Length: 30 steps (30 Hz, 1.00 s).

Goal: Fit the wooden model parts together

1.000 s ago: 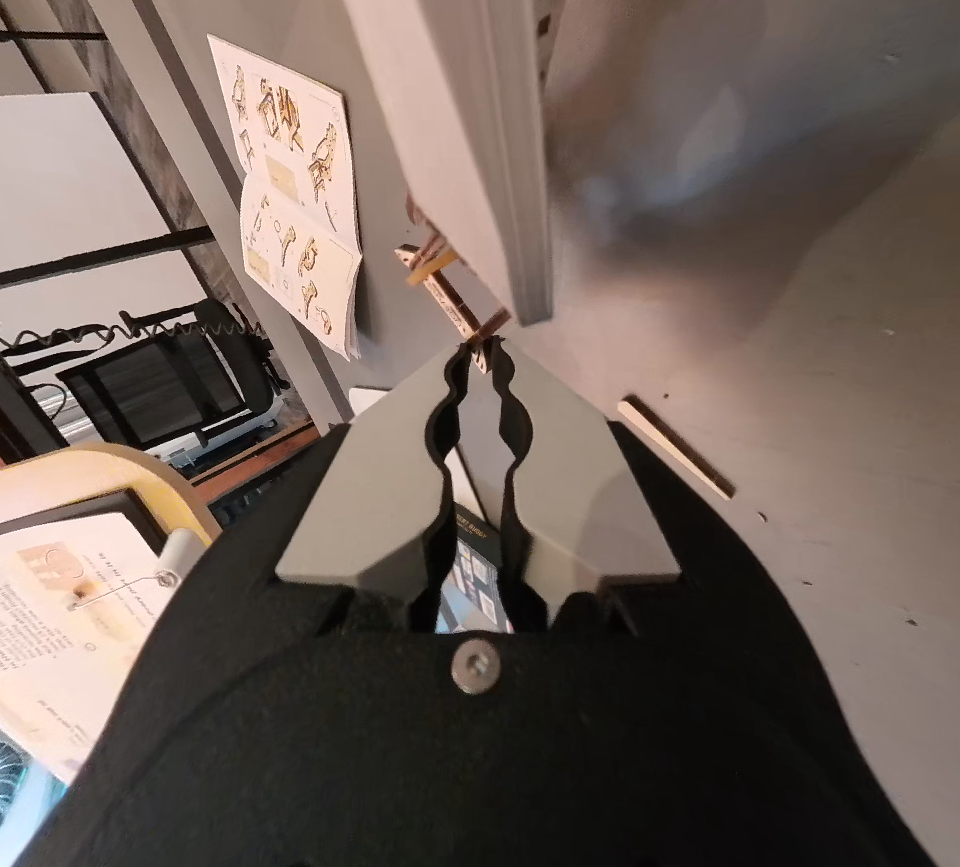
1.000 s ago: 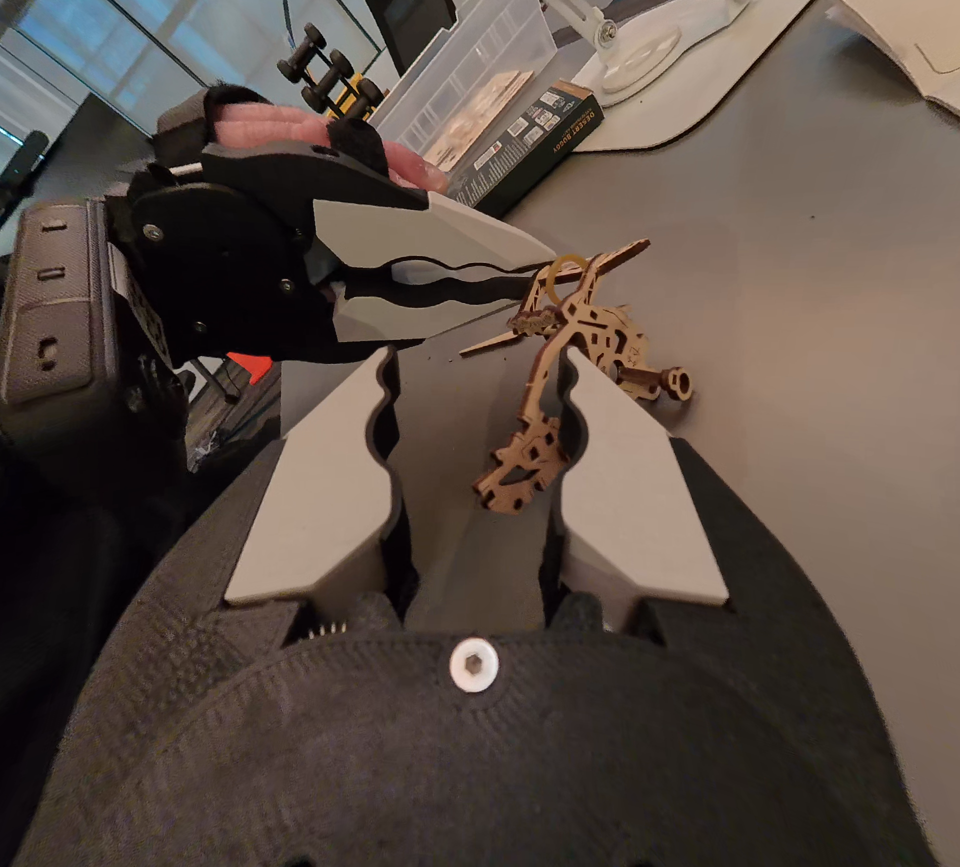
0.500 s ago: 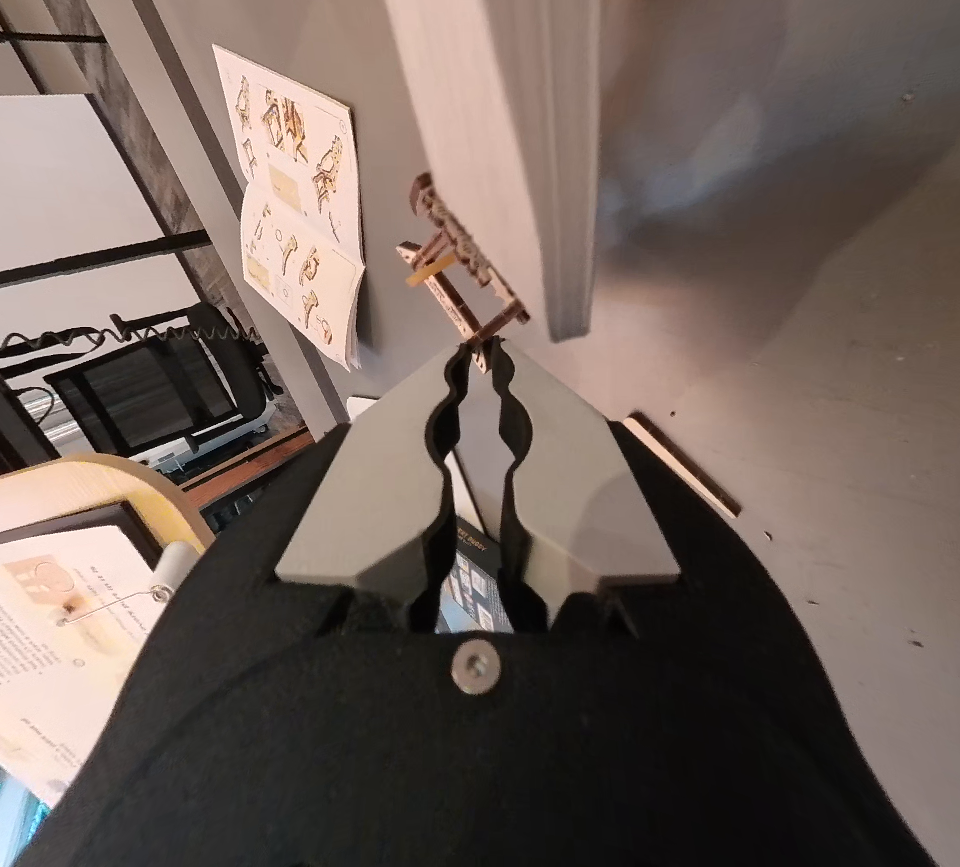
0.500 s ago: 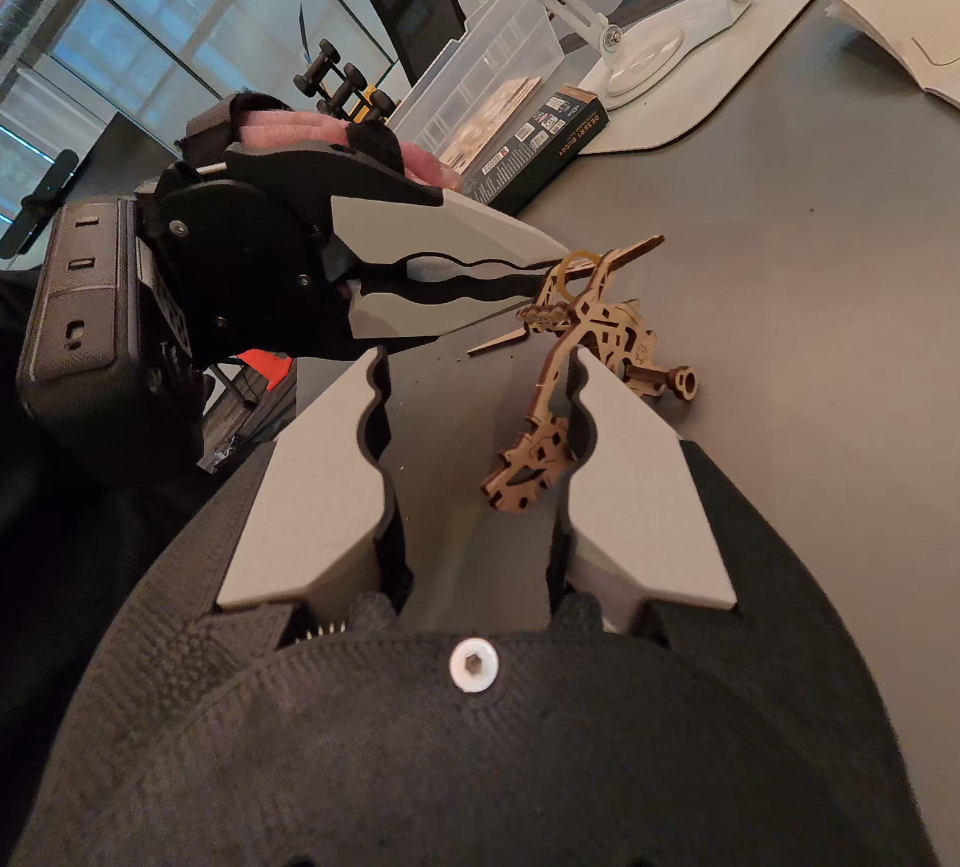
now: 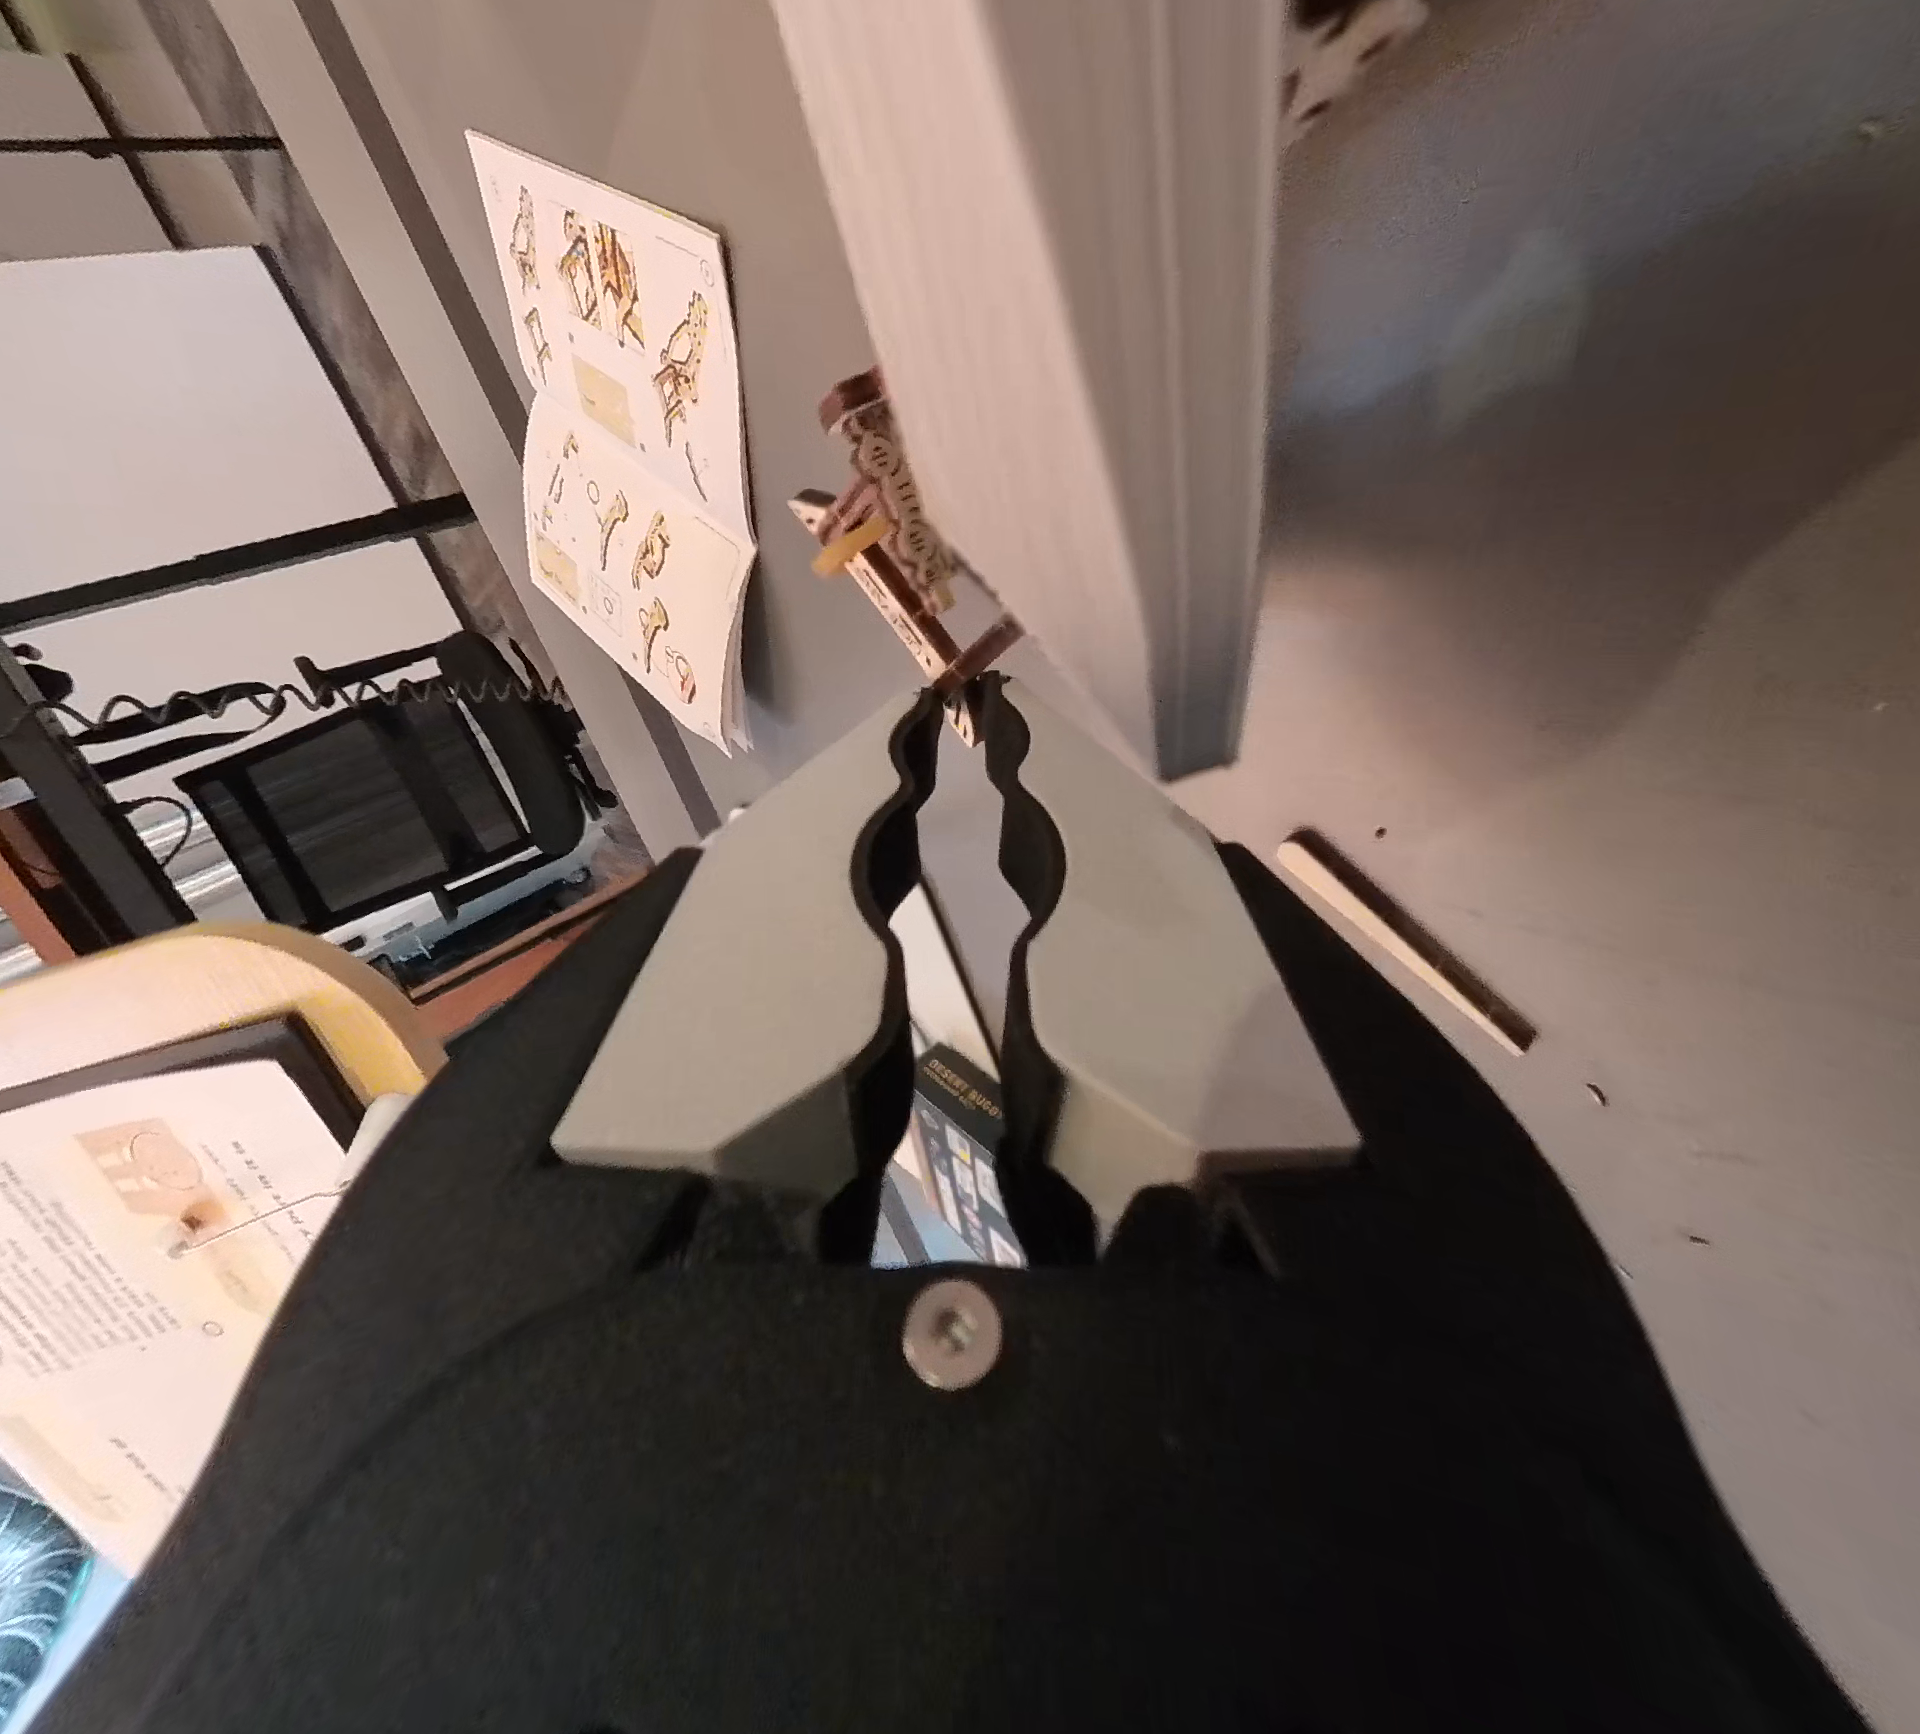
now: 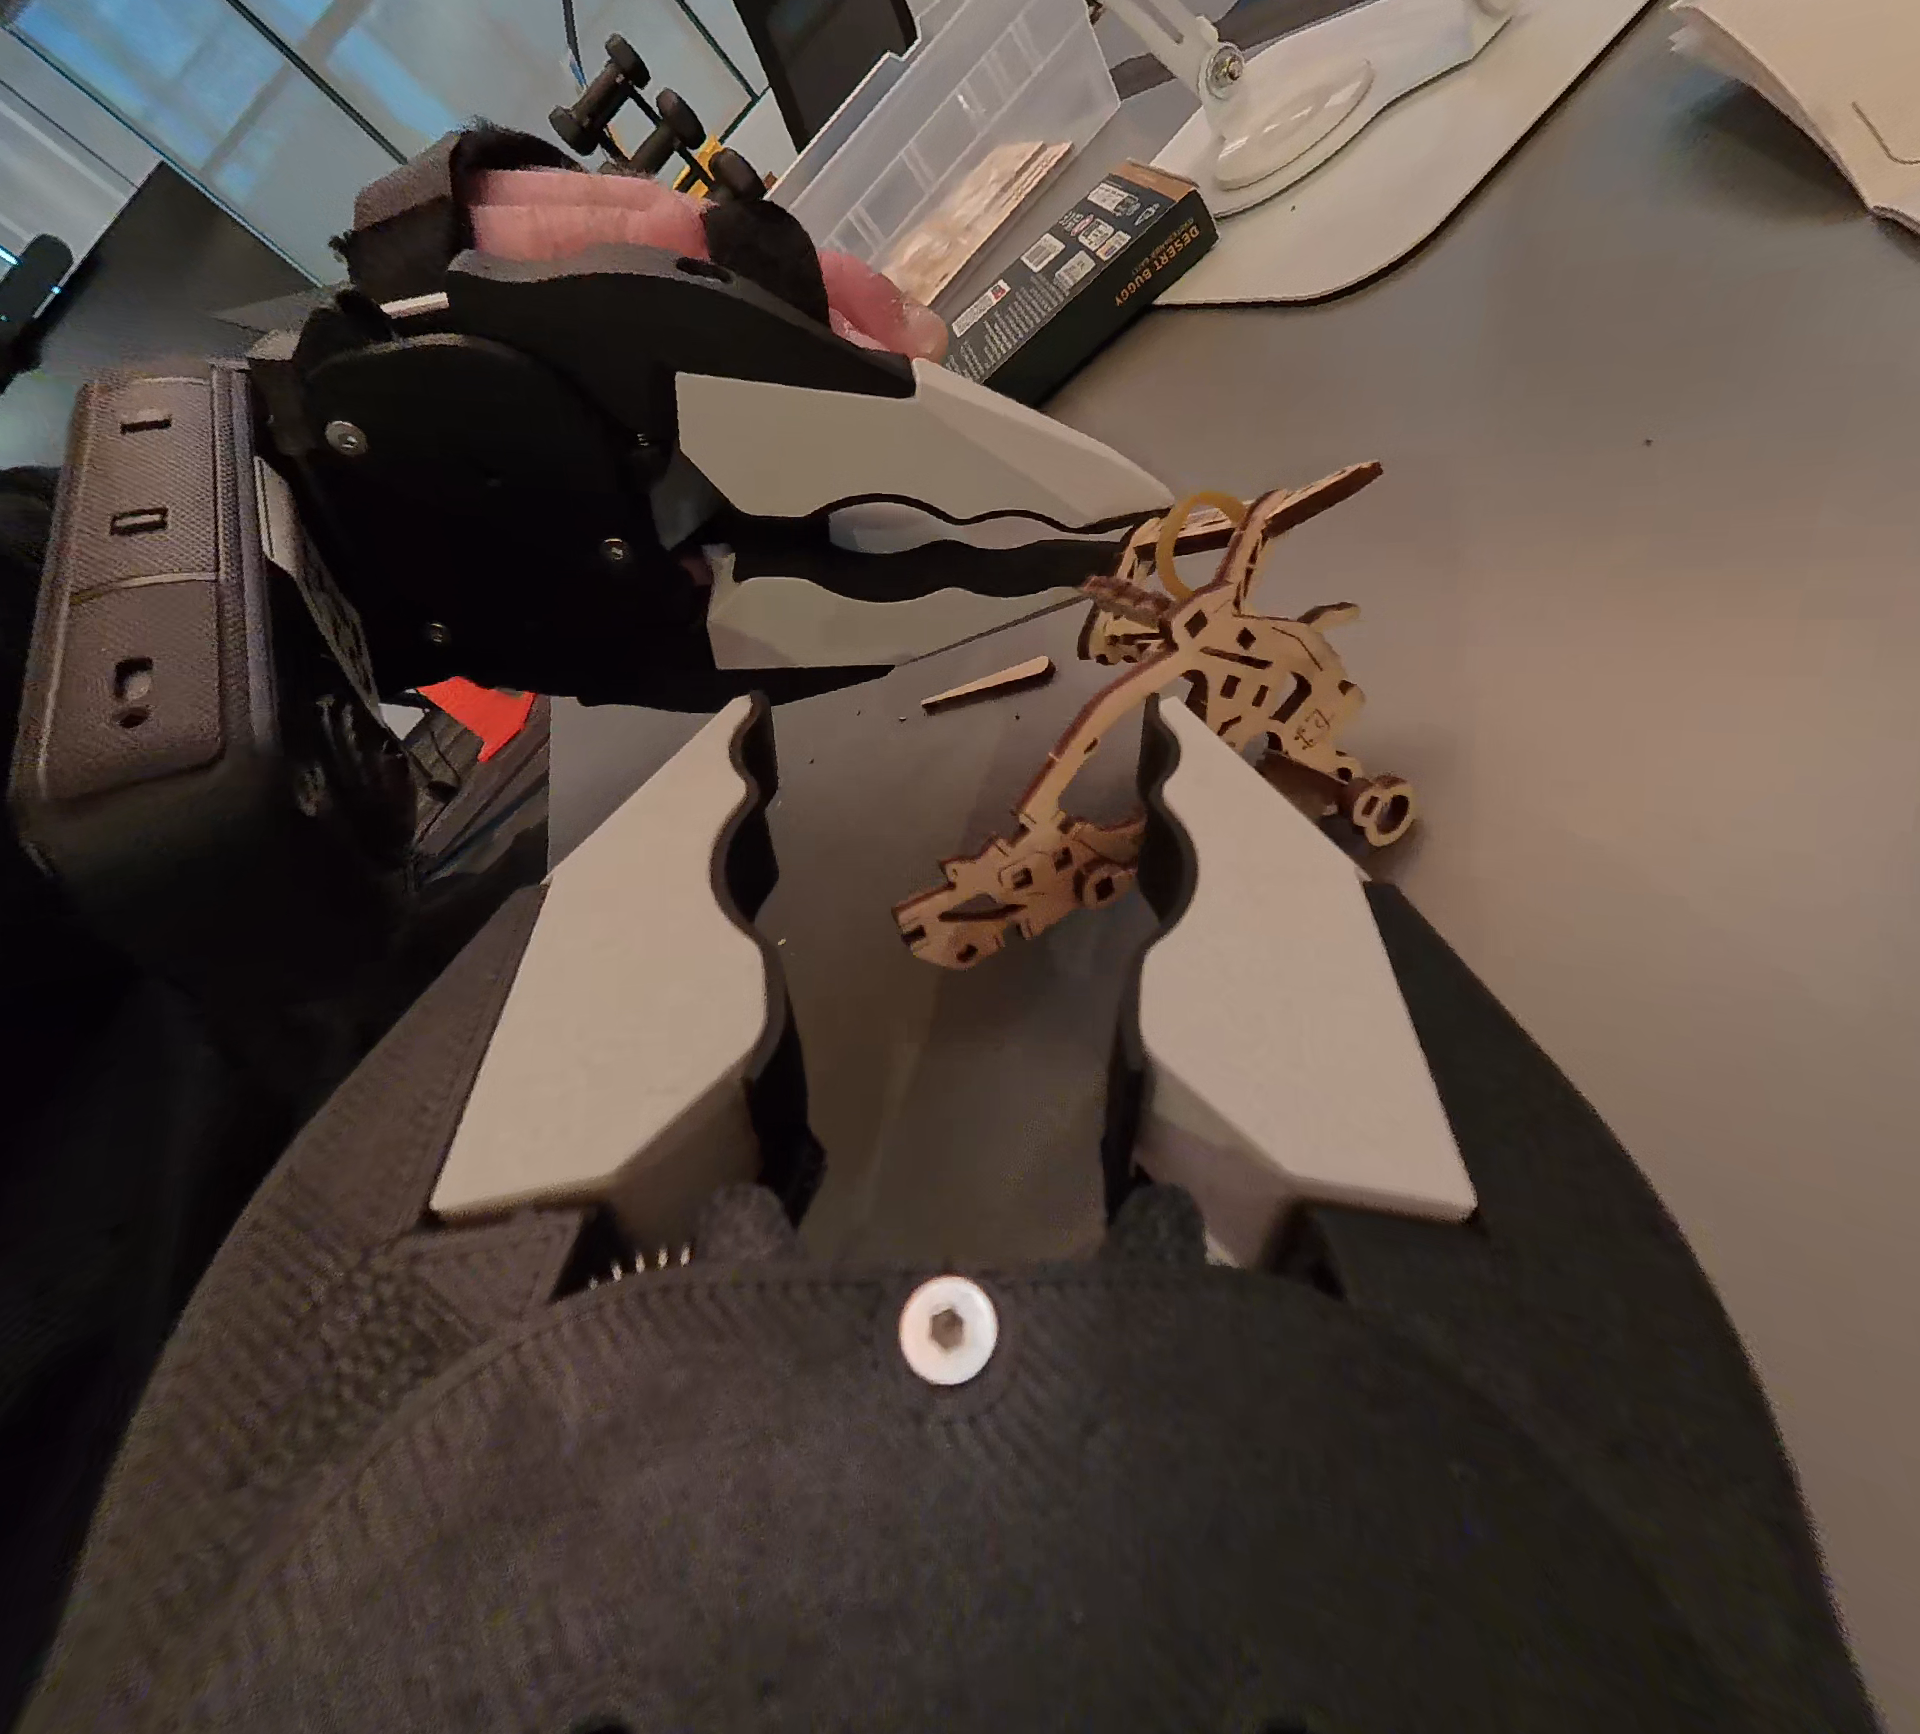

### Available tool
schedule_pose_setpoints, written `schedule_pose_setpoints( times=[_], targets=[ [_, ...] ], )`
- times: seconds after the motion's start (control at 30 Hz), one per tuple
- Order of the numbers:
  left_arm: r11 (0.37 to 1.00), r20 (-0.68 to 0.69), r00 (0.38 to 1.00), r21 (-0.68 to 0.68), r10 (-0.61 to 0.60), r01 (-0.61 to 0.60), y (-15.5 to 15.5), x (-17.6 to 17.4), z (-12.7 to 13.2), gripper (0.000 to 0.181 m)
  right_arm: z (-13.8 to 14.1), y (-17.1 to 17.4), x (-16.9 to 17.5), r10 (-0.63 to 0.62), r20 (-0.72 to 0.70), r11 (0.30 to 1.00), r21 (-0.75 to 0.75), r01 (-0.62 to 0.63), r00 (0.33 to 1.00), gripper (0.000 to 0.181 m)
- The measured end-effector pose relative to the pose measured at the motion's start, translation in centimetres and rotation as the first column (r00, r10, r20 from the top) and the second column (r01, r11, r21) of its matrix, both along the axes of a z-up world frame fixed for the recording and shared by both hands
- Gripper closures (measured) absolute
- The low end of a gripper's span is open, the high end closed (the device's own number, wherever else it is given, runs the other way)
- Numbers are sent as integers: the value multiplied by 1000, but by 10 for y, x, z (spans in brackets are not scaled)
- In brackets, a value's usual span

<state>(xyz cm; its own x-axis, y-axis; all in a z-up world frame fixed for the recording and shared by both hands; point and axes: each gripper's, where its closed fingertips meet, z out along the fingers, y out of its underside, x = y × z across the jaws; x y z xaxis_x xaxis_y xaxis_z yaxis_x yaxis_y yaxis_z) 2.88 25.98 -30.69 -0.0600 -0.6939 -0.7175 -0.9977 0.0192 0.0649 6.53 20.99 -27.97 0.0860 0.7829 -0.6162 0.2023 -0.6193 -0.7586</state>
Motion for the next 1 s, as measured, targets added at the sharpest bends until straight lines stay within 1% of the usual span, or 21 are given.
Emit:
schedule_pose_setpoints(
  times=[0.17,0.4,0.5,0.63,0.73,0.9,1.0],
  targets=[
    [999,16,999,36,-34,34,3,4,2,175,1,0,3,-16,-7,1000,-9,16,1000,111],
    [996,27,997,59,-66,64,3,13,3,176,1,-1,11,-64,-4,998,-5,64,998,104],
    [995,30,996,69,-79,76,3,16,3,175,-1,-2,14,-96,18,995,20,95,995,97],
    [991,46,994,88,-102,98,2,14,1,175,-4,-15,6,-74,51,996,48,72,996,86],
    [984,59,989,123,-135,127,2,13,0,176,-7,-21,-2,-74,71,994,80,68,995,84],
    [972,109,979,177,-174,153,4,12,3,176,-8,-21,-5,-87,86,993,91,80,993,83],
    [965,124,972,199,-199,172,5,15,4,176,-10,-21,-4,-120,98,989,96,111,988,82]
  ],
)
